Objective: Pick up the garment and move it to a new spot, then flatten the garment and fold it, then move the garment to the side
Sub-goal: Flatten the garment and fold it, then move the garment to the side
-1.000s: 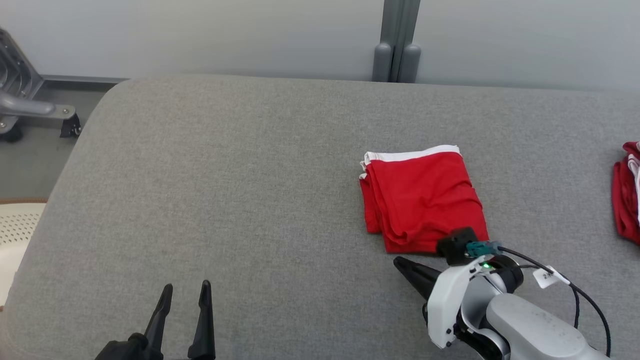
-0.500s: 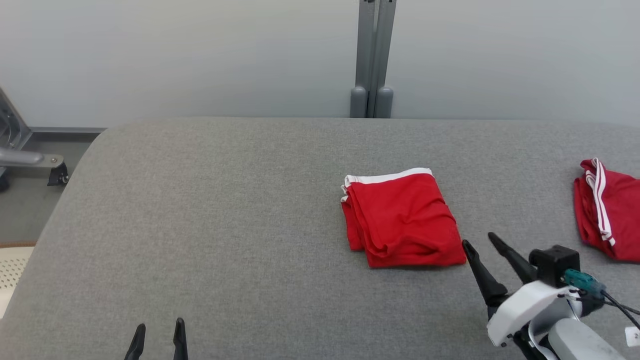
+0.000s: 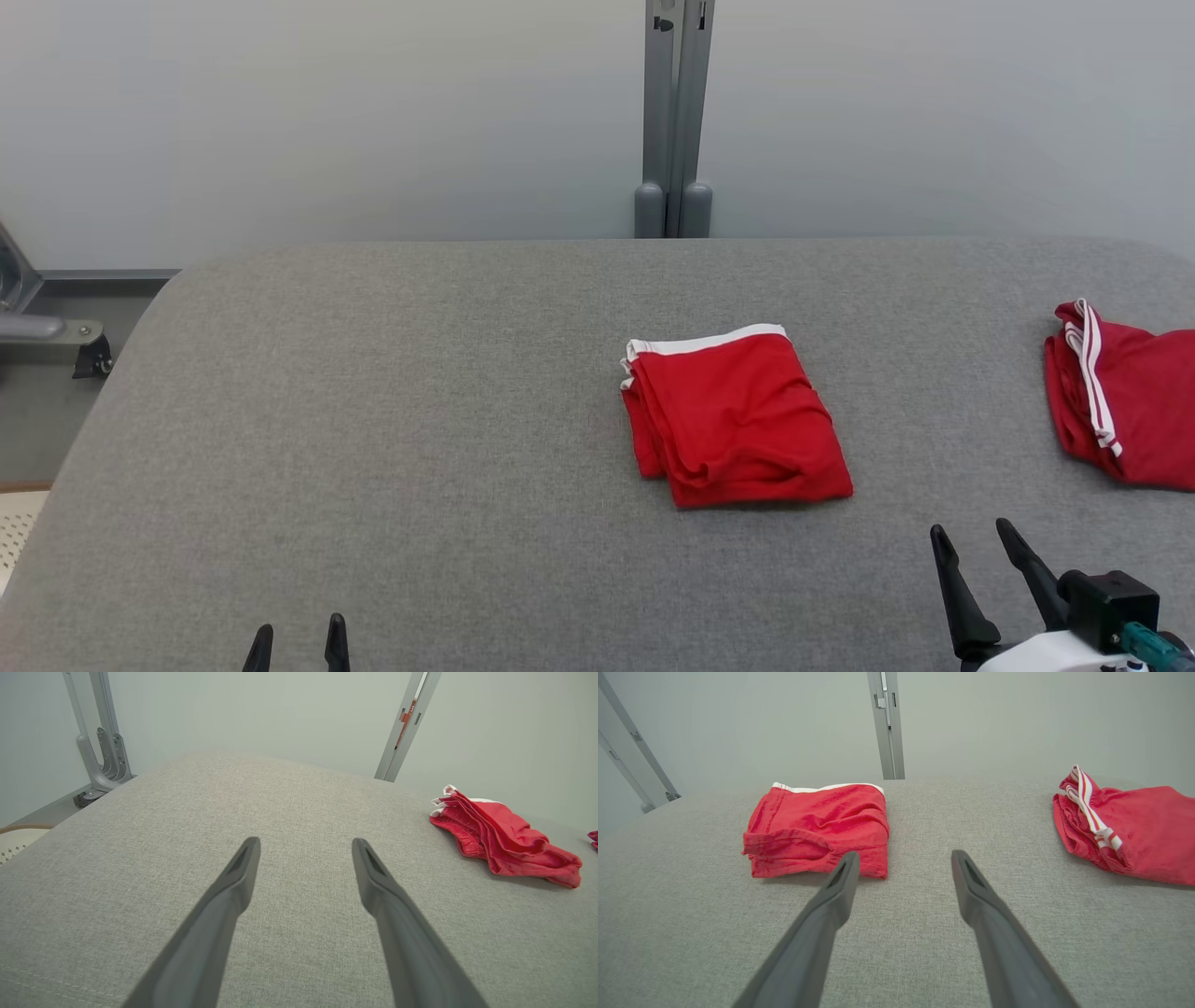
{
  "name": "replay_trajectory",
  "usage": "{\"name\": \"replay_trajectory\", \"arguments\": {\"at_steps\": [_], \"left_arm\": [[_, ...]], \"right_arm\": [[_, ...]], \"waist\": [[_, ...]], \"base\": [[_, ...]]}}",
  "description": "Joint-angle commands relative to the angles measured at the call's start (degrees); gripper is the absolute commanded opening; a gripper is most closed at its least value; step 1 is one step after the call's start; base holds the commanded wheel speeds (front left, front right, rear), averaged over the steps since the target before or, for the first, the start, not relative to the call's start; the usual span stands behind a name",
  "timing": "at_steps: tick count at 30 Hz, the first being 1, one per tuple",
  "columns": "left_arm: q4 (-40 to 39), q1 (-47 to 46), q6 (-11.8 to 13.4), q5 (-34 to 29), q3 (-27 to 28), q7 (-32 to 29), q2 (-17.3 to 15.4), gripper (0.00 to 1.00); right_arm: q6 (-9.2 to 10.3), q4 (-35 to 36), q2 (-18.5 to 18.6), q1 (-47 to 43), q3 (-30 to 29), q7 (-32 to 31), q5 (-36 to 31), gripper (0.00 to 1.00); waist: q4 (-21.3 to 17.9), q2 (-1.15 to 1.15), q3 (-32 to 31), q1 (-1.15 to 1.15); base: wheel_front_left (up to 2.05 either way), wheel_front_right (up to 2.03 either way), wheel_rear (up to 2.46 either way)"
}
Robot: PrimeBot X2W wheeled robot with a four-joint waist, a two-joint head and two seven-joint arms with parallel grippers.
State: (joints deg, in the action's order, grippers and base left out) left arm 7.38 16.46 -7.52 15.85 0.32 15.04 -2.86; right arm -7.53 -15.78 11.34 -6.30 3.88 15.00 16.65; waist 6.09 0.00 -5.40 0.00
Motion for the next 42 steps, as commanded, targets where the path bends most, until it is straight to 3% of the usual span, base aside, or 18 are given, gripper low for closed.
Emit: {"name": "replay_trajectory", "arguments": {"at_steps": [1, 9, 14, 22, 25, 27, 35, 41, 42], "left_arm": [[0.1, 0.6, 0.0, 0.1, 0.1, 0.2, -0.1, 1.0], [0.6, 0.6, 0.1, 0.3, -0.2, 0.2, -0.1, 1.0], [0.8, -0.3, 0.1, 0.6, -0.9, 0.2, -0.1, 1.0], [1.3, -3.9, 0.1, 1.5, -5.1, 0.2, -0.1, 1.0], [1.8, -6.7, 0.1, 2.0, -7.2, 0.2, -0.1, 1.0], [2.0, -8.3, 0.1, 2.6, -8.0, 0.2, -0.2, 1.0], [2.9, -12.4, 0.1, 4.0, -10.7, 0.2, -0.6, 1.0], [3.3, -13.7, 0.1, 4.4, -11.3, 0.2, -0.9, 1.0], [3.3, -13.7, 0.1, 4.5, -11.1, 0.2, -0.9, 1.0]], "right_arm": [[0.09, 0.0, -0.3, -0.5, -0.5, 0.2, -0.6, 1.0], [0.09, -0.2, -1.0, 0.1, -0.9, 0.2, -0.9, 1.0], [0.09, -3.8, -2.1, 5.5, -0.6, -1.4, 3.5, 1.0], [0.09, -9.3, -2.6, 24.1, -1.8, -24.5, 7.7, 1.0], [0.06, -14.9, -3.9, 32.4, -4.7, -32.6, 3.8, 1.0], [0.06, -17.9, -5.0, 35.6, -6.5, -34.8, 1.5, 1.0], [0.06, -30.7, -7.2, 43.8, -16.4, -37.1, -8.9, 1.0], [0.05, -37.9, -8.1, 46.3, -21.8, -38.2, -10.8, 1.0], [0.05, -38.5, -8.2, 46.4, -22.0, -37.8, -10.6, 0.74]], "waist": [[-0.2, 0.0, -0.1, 0.0], [-0.6, 0.0, -0.1, 0.0], [-0.5, 0.0, 1.0, 0.0], [1.2, 0.0, 6.4, 0.0], [3.8, 0.0, 9.9, 0.0], [5.1, 0.0, 11.6, 0.0], [9.3, 0.0, 15.7, 0.0], [10.5, 0.0, 16.5, 0.0], [10.4, 0.0, 16.5, 0.0]], "base": [[0.0, 0.0, 0.0], [0.0, 0.0, 0.0], [0.0, 0.0, 0.0], [0.0, 0.0, 0.0], [0.0, 0.0, 0.0], [0.0, 0.0, 0.0], [0.0, 0.0, 0.0], [0.0, 0.0, 0.0], [0.0, 0.0, 0.0]]}}
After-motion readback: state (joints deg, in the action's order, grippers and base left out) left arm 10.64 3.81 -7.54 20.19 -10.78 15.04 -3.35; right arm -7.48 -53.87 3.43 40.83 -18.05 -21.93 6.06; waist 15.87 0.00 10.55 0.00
